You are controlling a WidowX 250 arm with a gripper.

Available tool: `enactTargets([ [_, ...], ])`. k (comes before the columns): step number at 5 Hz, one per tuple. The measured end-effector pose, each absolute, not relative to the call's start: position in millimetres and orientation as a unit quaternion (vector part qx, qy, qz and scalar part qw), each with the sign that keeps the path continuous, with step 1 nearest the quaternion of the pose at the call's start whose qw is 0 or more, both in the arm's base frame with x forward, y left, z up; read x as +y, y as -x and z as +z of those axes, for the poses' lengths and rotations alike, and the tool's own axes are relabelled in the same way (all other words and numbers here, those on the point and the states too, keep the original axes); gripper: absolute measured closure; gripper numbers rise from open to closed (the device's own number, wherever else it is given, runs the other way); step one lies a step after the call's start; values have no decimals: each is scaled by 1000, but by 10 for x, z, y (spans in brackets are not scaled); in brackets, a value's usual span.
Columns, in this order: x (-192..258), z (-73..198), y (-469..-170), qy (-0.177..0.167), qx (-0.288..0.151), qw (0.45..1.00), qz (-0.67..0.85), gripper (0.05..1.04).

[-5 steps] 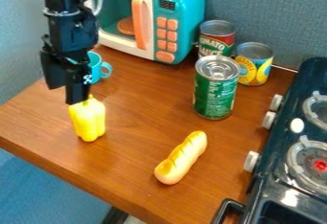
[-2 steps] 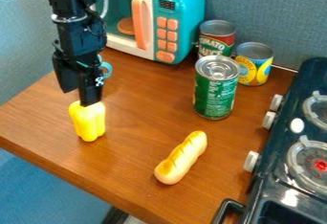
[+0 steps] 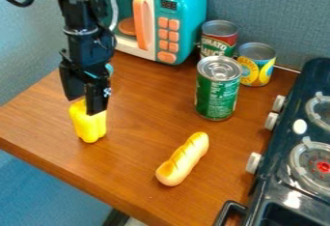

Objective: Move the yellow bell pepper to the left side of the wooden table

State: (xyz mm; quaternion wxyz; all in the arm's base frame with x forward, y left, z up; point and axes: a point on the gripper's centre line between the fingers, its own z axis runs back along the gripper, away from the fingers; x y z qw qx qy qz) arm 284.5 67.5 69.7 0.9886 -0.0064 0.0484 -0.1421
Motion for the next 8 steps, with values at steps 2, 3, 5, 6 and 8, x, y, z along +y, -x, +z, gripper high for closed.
enactTargets([
  [2, 630, 678, -2887, -14, 49, 990, -133, 488],
  [3, 623, 689, -2888, -15, 49, 990, -131, 716],
  [5, 612, 697, -2831, -6, 68, 989, -133, 963],
  [6, 621, 725, -2773, -4, 89, 987, -133, 973],
  [8, 1186, 1103, -2563, 2, 77, 995, -55, 973],
])
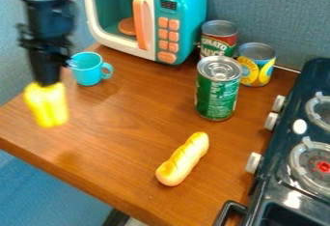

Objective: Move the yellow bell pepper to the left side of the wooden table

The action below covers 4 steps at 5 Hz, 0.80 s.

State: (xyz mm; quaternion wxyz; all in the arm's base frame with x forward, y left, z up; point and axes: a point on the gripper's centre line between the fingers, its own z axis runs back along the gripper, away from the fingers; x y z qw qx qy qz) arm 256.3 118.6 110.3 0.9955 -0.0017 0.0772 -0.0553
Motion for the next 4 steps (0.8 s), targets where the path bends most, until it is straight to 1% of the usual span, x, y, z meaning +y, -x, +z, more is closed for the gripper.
enactTargets([
  [1, 1530, 1149, -2489, -7, 75, 997, -7, 973],
  [2, 1692, 978, -2527, -2, 72, 997, 17, 973],
  [3, 1737, 893, -2627, 3, 65, 998, 26, 973],
  [4, 1714, 793, -2694, 14, 56, 998, 22, 973],
])
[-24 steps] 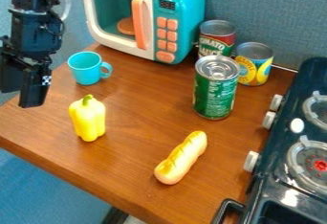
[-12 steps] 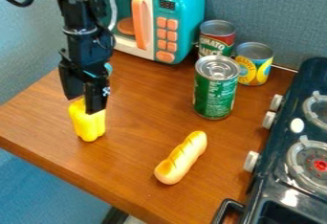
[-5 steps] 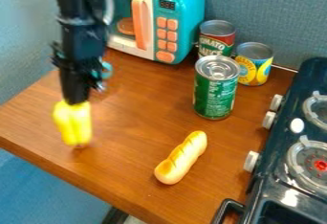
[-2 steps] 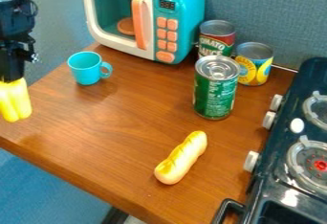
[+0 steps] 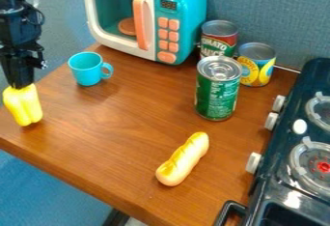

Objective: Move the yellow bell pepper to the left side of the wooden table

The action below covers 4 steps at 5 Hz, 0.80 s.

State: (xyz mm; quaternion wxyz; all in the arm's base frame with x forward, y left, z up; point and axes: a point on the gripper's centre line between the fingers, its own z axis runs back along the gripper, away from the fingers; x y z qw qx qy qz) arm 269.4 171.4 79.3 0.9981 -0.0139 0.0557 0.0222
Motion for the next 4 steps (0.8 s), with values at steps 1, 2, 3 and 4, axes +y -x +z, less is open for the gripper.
enactTargets([
  [1, 1661, 782, -2766, 4, 48, 999, 17, 939],
  [2, 1619, 774, -2778, -6, 55, 998, 6, 724],
  [3, 1620, 781, -2769, -6, 56, 998, 11, 419],
  [4, 1619, 1082, -2765, -14, 8, 1000, 17, 133],
])
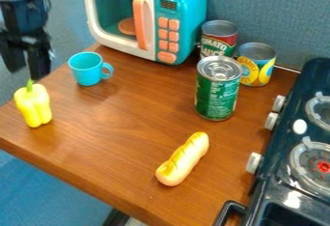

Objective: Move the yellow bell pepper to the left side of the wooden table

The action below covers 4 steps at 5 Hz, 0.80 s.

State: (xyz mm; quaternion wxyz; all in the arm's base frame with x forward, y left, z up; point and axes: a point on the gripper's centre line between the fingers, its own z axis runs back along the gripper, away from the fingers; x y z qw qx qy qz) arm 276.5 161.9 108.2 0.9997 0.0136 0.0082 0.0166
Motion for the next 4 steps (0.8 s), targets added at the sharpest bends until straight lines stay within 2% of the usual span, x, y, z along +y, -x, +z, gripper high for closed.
enactTargets([
  [1, 1665, 1361, -2703, -31, -27, 999, 29, 76],
  [2, 1525, 1592, -2664, -26, -44, 999, 13, 81],
  [3, 1112, 1667, -2764, -2, -24, 999, -39, 83],
  [4, 662, 1473, -2844, 20, 37, 997, -65, 83],
])
